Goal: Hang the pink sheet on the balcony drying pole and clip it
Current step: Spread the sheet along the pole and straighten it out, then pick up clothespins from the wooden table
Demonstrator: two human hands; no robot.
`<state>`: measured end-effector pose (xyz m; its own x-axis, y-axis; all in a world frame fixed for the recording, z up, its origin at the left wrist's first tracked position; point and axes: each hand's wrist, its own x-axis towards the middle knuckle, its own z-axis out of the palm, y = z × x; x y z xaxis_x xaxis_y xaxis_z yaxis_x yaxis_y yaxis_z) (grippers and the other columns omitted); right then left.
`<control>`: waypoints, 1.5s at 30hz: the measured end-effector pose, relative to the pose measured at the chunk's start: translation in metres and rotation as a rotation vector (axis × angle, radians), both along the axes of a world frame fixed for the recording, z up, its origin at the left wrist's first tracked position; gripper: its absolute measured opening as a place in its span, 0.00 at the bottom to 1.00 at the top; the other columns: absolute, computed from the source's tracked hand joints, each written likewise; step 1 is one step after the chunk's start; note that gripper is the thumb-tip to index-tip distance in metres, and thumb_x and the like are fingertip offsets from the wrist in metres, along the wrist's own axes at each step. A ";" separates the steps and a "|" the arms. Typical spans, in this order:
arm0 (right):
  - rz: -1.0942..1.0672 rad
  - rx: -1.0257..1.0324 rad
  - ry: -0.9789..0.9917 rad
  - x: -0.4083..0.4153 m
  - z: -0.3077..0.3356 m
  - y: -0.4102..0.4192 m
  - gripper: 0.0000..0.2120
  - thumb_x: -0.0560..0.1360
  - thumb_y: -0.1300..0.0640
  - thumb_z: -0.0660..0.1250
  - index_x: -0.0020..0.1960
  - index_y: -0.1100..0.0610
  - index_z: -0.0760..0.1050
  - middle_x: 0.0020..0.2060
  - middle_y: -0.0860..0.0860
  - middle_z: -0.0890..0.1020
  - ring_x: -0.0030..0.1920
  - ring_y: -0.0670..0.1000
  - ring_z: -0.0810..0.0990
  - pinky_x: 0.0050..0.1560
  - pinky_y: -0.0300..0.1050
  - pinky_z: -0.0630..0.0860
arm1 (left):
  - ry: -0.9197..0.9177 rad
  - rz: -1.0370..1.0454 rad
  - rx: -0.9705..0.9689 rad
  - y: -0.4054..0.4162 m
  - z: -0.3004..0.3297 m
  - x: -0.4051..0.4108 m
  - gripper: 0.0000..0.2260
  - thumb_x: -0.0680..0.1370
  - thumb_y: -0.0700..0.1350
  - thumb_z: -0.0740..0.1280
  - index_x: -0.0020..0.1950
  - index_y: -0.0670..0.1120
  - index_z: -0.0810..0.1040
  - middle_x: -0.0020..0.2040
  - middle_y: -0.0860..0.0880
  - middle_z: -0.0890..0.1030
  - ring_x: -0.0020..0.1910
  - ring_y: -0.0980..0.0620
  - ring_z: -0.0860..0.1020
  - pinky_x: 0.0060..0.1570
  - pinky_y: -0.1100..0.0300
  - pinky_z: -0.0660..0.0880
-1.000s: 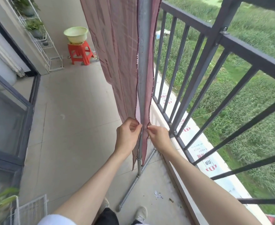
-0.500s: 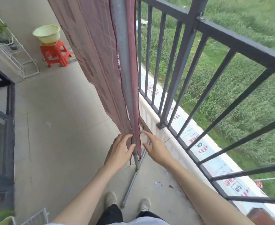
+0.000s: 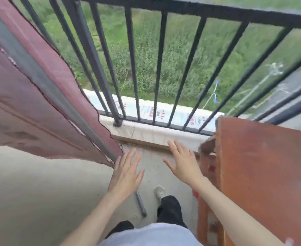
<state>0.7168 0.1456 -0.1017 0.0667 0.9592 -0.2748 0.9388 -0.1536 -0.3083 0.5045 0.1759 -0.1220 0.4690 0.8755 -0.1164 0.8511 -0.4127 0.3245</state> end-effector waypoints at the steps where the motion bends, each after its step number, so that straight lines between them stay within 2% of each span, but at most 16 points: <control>1: -0.098 -0.009 0.008 -0.001 0.002 -0.021 0.30 0.78 0.41 0.53 0.75 0.51 0.51 0.75 0.52 0.56 0.75 0.54 0.54 0.72 0.57 0.54 | -0.017 -0.064 -0.006 -0.004 -0.002 -0.001 0.24 0.72 0.54 0.56 0.64 0.46 0.71 0.63 0.42 0.76 0.64 0.45 0.69 0.60 0.43 0.70; 3: -0.286 -0.002 0.010 -0.001 0.008 -0.067 0.30 0.78 0.42 0.53 0.75 0.50 0.48 0.76 0.51 0.53 0.76 0.53 0.52 0.73 0.55 0.50 | -0.063 -0.189 -0.018 -0.016 -0.004 -0.002 0.23 0.73 0.54 0.56 0.66 0.47 0.69 0.62 0.41 0.76 0.63 0.44 0.71 0.63 0.49 0.65; 5: -0.447 -0.010 -0.007 -0.005 0.018 -0.115 0.30 0.78 0.42 0.53 0.76 0.49 0.46 0.76 0.50 0.51 0.76 0.52 0.50 0.74 0.54 0.48 | -0.067 -0.316 -0.028 -0.033 -0.004 0.001 0.23 0.74 0.55 0.55 0.66 0.47 0.68 0.62 0.41 0.77 0.61 0.42 0.74 0.62 0.51 0.61; 8: -0.685 -0.018 -0.009 -0.013 0.032 -0.192 0.30 0.78 0.42 0.53 0.76 0.48 0.46 0.76 0.49 0.50 0.76 0.50 0.49 0.74 0.53 0.48 | -0.072 -0.492 -0.086 -0.065 0.001 0.016 0.25 0.75 0.58 0.51 0.66 0.46 0.70 0.64 0.42 0.75 0.63 0.41 0.74 0.64 0.50 0.66; 10: -0.819 -0.038 -0.011 -0.021 0.037 -0.241 0.30 0.79 0.42 0.53 0.76 0.48 0.46 0.76 0.49 0.50 0.76 0.50 0.48 0.74 0.52 0.48 | -0.052 -0.609 -0.078 -0.085 0.007 0.030 0.25 0.74 0.57 0.53 0.66 0.46 0.72 0.64 0.43 0.75 0.63 0.43 0.74 0.61 0.46 0.70; 13: -1.009 -0.063 0.003 -0.035 0.036 -0.305 0.29 0.79 0.43 0.53 0.76 0.48 0.47 0.76 0.48 0.52 0.76 0.50 0.49 0.74 0.53 0.47 | -0.076 -0.774 -0.109 -0.117 0.012 0.052 0.25 0.75 0.56 0.52 0.67 0.46 0.70 0.66 0.42 0.73 0.65 0.41 0.71 0.62 0.44 0.70; 18: -1.218 -0.112 0.077 -0.047 0.025 -0.370 0.29 0.79 0.44 0.52 0.76 0.48 0.46 0.76 0.49 0.50 0.76 0.50 0.48 0.75 0.52 0.45 | -0.093 -0.948 -0.118 -0.168 0.012 0.082 0.27 0.75 0.58 0.48 0.71 0.48 0.65 0.71 0.45 0.67 0.71 0.44 0.64 0.68 0.46 0.62; 21: -1.275 -0.109 0.121 -0.036 0.013 -0.391 0.28 0.79 0.44 0.52 0.76 0.48 0.47 0.76 0.49 0.51 0.76 0.51 0.48 0.75 0.52 0.47 | -0.069 -1.018 -0.148 -0.197 0.006 0.108 0.25 0.77 0.57 0.51 0.72 0.49 0.61 0.73 0.45 0.64 0.73 0.45 0.60 0.70 0.49 0.57; 25: -1.283 -0.092 0.182 0.003 -0.010 -0.406 0.27 0.79 0.46 0.53 0.75 0.51 0.51 0.75 0.51 0.56 0.75 0.51 0.53 0.74 0.51 0.52 | -0.019 -1.027 -0.210 -0.234 -0.010 0.150 0.23 0.79 0.52 0.56 0.74 0.49 0.57 0.75 0.47 0.59 0.74 0.47 0.55 0.72 0.52 0.54; 28: -1.300 -0.056 0.208 0.038 -0.028 -0.409 0.24 0.79 0.48 0.55 0.73 0.53 0.57 0.72 0.51 0.63 0.72 0.52 0.60 0.70 0.50 0.59 | 0.064 -0.976 -0.255 -0.259 -0.028 0.182 0.23 0.80 0.50 0.56 0.73 0.48 0.57 0.75 0.46 0.58 0.74 0.47 0.54 0.71 0.53 0.55; 32: -1.366 -0.004 0.248 0.078 -0.055 -0.404 0.22 0.78 0.49 0.58 0.69 0.55 0.63 0.64 0.53 0.71 0.65 0.54 0.68 0.63 0.49 0.67 | 0.110 -0.940 -0.228 -0.286 -0.053 0.221 0.20 0.77 0.45 0.61 0.69 0.45 0.65 0.71 0.44 0.66 0.71 0.43 0.62 0.68 0.51 0.61; 36: -1.408 -0.016 0.303 0.104 -0.077 -0.394 0.19 0.76 0.49 0.62 0.63 0.57 0.68 0.58 0.54 0.73 0.62 0.55 0.69 0.60 0.48 0.68 | 0.058 -0.903 -0.159 -0.303 -0.066 0.252 0.19 0.71 0.40 0.70 0.61 0.43 0.73 0.61 0.41 0.75 0.62 0.40 0.73 0.57 0.47 0.72; 42: -1.402 0.004 0.315 0.114 -0.088 -0.399 0.12 0.76 0.55 0.61 0.58 0.58 0.70 0.55 0.54 0.73 0.59 0.55 0.69 0.59 0.47 0.68 | 0.072 -0.855 -0.057 -0.319 -0.075 0.284 0.22 0.66 0.45 0.75 0.57 0.43 0.76 0.57 0.41 0.77 0.56 0.39 0.75 0.52 0.48 0.75; 45: -1.392 0.020 0.314 0.117 -0.089 -0.409 0.11 0.76 0.56 0.61 0.56 0.58 0.72 0.53 0.54 0.73 0.57 0.55 0.70 0.57 0.47 0.69 | 0.087 -0.833 -0.039 -0.322 -0.076 0.292 0.20 0.64 0.46 0.77 0.52 0.42 0.77 0.54 0.43 0.77 0.54 0.40 0.75 0.49 0.49 0.76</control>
